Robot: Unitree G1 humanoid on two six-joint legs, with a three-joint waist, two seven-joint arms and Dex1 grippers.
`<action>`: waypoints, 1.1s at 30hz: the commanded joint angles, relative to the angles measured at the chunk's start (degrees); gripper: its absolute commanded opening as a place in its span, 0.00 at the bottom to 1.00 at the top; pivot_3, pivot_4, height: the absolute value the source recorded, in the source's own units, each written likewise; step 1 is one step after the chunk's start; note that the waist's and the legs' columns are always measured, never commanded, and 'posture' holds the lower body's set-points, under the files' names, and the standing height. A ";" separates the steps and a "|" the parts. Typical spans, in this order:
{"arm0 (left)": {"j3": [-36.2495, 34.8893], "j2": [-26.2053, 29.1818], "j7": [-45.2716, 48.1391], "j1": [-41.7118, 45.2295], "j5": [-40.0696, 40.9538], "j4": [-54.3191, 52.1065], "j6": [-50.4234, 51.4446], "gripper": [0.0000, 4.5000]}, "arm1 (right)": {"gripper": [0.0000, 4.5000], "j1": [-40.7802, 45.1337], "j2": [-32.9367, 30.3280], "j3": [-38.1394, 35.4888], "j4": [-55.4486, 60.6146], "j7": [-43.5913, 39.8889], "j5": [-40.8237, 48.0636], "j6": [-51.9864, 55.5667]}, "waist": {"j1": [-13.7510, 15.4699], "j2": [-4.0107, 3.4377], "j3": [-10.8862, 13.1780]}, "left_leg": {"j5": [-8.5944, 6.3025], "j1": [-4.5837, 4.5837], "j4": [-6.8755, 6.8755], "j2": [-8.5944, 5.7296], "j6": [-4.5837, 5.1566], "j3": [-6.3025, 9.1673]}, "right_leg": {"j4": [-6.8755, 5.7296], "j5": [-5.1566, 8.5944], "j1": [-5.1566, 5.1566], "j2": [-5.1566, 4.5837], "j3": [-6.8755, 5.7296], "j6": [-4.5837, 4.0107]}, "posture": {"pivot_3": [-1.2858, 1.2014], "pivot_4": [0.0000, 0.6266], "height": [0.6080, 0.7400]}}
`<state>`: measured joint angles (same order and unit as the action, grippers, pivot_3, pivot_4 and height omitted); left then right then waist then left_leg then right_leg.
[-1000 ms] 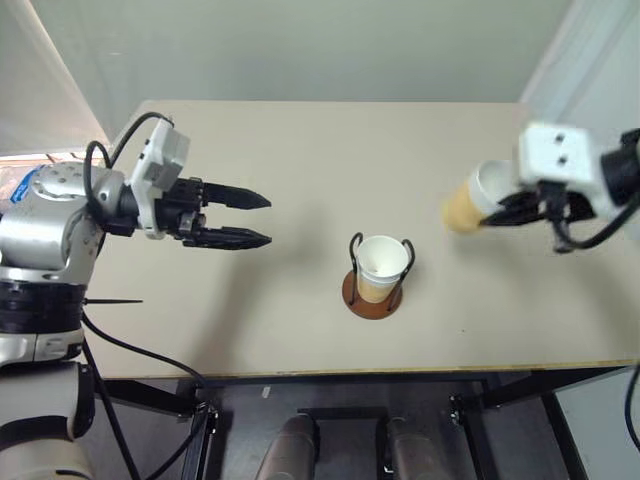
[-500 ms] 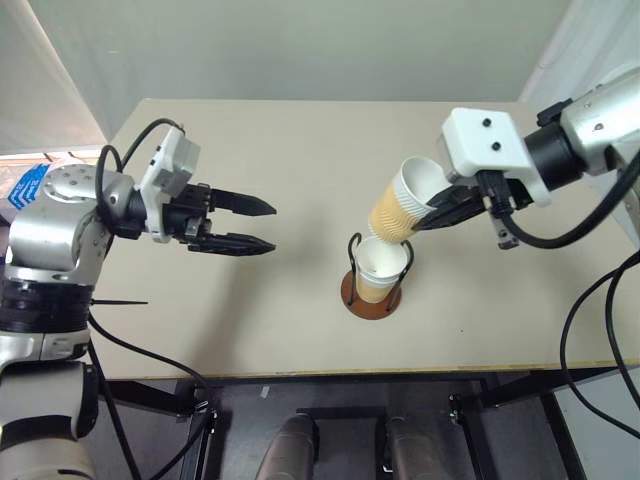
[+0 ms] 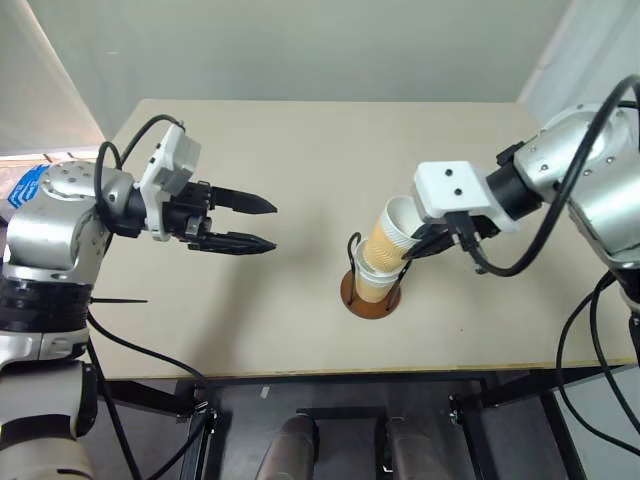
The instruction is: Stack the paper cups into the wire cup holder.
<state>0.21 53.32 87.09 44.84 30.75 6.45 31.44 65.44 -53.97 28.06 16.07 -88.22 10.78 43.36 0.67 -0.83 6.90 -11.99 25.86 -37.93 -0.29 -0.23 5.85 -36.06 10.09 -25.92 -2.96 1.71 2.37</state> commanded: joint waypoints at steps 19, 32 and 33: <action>-2.87 -2.94 -9.18 1.34 -1.38 2.28 0.41 0.77 | 0.74 0.46 7.66 -25.56 -6.19 19.96 9.80 25.92 | 0.41 0.07 -0.04 | 0.00 0.00 0.01 -0.05 -0.07 0.04 | 0.06 0.07 0.06 -0.03 -0.05 -0.26 | 0.52 0.24 1.00; -7.82 -10.37 -29.78 1.84 -6.92 11.27 -3.40 0.77 | 0.74 -25.94 13.72 -47.55 -2.65 46.22 9.51 26.36 | 0.34 0.01 0.03 | 0.16 -0.07 -0.02 0.01 -0.21 -0.07 | 0.04 -0.32 0.09 -0.01 0.02 0.32 | 0.52 0.24 1.00; -8.44 -10.64 -30.96 1.13 -6.95 10.97 -3.20 0.77 | 0.74 -27.15 14.93 -49.19 -1.97 48.39 9.41 25.34 | 0.27 0.01 0.03 | 0.16 -0.07 -0.04 0.00 -0.20 -0.10 | 0.04 -0.36 0.08 -0.01 0.06 0.37 | 0.52 0.24 1.00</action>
<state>-5.96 42.79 58.07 46.58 23.49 18.72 28.61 38.11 -39.81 -16.52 10.33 -43.56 20.38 71.25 0.94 -0.82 6.93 -11.81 25.79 -37.95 -0.30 -0.40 5.74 -36.00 9.73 -25.85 -2.97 1.78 2.77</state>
